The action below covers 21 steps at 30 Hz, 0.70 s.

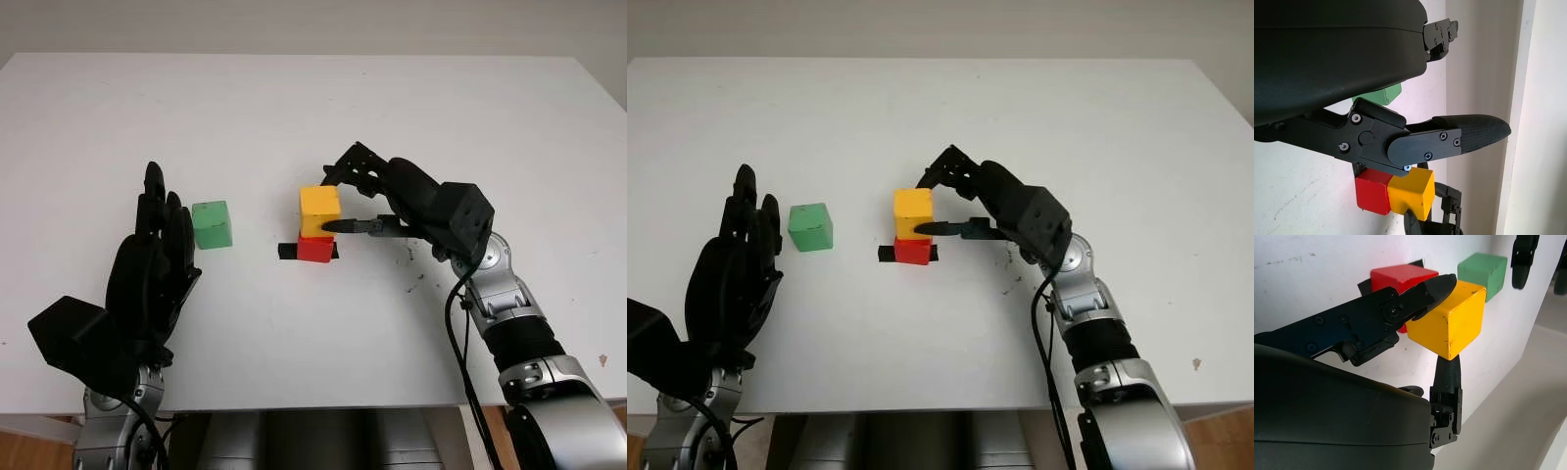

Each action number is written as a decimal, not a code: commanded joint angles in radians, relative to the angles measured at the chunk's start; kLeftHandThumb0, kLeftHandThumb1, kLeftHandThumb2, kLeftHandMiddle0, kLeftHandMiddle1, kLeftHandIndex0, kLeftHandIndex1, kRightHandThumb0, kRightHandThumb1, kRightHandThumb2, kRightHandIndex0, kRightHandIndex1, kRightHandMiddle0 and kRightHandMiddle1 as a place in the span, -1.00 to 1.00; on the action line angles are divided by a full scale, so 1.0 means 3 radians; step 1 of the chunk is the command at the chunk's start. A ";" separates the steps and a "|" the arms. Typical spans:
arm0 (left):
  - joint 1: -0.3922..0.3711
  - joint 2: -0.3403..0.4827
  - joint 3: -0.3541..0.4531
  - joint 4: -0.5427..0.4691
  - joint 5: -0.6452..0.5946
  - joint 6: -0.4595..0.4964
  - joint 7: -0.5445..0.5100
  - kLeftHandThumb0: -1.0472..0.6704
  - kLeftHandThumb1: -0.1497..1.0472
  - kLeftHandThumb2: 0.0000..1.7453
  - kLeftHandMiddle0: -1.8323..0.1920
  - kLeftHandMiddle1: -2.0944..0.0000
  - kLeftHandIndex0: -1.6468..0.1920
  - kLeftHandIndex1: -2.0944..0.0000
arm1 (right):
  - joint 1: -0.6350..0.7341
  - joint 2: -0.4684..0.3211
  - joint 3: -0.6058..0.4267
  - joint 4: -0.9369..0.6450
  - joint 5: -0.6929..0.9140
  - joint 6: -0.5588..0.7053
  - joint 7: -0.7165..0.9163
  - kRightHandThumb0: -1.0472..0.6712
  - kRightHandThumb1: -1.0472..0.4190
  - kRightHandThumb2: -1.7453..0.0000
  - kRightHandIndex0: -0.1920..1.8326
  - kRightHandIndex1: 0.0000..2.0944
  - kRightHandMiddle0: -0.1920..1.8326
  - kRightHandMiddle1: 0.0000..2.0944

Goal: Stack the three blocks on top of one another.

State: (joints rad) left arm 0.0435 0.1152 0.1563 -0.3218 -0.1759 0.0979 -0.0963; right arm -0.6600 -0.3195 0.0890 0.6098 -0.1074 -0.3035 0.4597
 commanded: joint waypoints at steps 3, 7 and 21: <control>0.0005 -0.0012 -0.0005 -0.0069 -0.0001 -0.0001 0.0021 -0.70 1.00 -0.36 1.00 0.97 1.00 0.97 | 0.0047 -0.0092 0.0040 -0.0129 0.0093 0.0002 0.0293 -0.69 -0.79 0.94 -0.77 -0.98 -0.79 -0.19; 0.0000 -0.0009 -0.0011 -0.0062 0.0000 -0.0004 0.0029 -0.69 1.00 -0.36 1.00 0.96 1.00 0.97 | 0.0081 -0.0131 0.0038 -0.0311 0.0225 0.0157 0.0568 -0.73 -0.72 0.94 -0.98 -1.00 -0.91 -0.75; -0.0031 0.0059 0.0051 -0.0048 0.0001 -0.0014 0.0022 -0.69 1.00 -0.40 1.00 0.96 0.99 0.96 | 0.0336 -0.0089 -0.0281 -0.0895 0.0679 0.0218 0.0459 -0.76 -0.82 0.92 -1.00 -1.00 -1.00 -1.00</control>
State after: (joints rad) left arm 0.0407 0.1247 0.1675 -0.3241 -0.1771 0.0990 -0.0881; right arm -0.5752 -0.3488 0.0169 0.3638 0.0929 -0.2379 0.6096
